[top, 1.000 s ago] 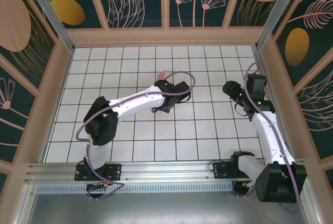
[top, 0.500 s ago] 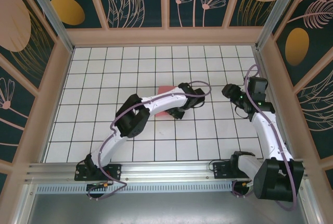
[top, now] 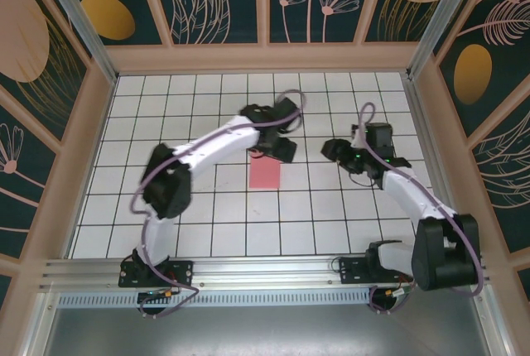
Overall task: Fold a paper plane with a square sheet of paper (fold left side to right side)
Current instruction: Turn over the paper at the center of the table, then third fold the triangle at the center of the table.
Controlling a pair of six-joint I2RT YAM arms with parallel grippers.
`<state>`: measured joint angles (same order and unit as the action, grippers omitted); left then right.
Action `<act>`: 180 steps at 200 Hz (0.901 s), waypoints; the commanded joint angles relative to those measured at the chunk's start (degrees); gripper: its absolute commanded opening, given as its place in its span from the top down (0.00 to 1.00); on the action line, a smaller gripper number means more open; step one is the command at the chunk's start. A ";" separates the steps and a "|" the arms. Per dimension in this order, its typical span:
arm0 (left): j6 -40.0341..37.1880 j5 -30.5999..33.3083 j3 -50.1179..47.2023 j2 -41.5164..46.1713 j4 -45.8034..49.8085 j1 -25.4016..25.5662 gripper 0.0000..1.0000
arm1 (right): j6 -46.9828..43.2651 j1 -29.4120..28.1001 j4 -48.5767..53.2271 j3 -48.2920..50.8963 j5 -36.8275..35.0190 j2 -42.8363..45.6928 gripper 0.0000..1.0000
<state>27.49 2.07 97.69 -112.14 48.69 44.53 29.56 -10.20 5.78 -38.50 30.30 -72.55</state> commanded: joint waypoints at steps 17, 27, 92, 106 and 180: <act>7.41 -16.41 -26.07 19.57 -30.64 -12.09 0.16 | 4.43 -9.92 -10.98 -7.56 1.32 -12.39 0.39; 8.94 -18.30 -31.24 22.19 -35.37 -14.36 0.16 | 3.95 -12.13 -10.76 -10.57 0.63 -16.30 0.40; 11.93 -27.72 -45.05 21.78 -49.05 -18.69 0.19 | 2.00 -17.58 -8.58 -25.54 -1.05 -34.55 0.44; 11.98 -28.22 -45.48 20.53 -49.71 -18.70 0.21 | 1.36 -17.86 -7.49 -27.32 -1.56 -36.88 0.45; 12.32 -28.76 -46.21 14.66 -51.39 -18.69 0.25 | -2.68 -17.85 -2.59 -30.01 -3.65 -42.49 0.45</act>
<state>39.27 -25.34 52.42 -95.83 -0.43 26.24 29.47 -27.77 0.51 -66.48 27.42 -113.34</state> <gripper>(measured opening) 0.756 0.547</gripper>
